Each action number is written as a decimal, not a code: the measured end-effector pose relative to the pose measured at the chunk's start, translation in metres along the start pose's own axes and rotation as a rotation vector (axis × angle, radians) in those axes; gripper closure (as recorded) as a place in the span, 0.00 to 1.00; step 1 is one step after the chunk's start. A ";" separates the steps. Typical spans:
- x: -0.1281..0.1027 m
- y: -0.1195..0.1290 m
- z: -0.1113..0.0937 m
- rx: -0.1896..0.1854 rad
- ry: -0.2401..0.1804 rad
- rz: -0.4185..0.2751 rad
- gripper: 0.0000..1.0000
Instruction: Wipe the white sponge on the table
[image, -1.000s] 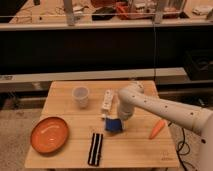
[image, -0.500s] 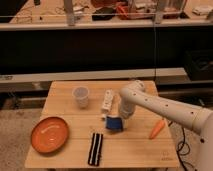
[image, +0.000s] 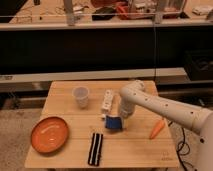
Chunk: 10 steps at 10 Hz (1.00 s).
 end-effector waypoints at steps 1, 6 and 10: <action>-0.001 0.000 0.000 0.001 -0.004 0.007 0.97; -0.003 -0.003 0.001 0.006 -0.016 0.030 0.97; -0.010 -0.006 0.002 0.005 -0.020 0.038 0.97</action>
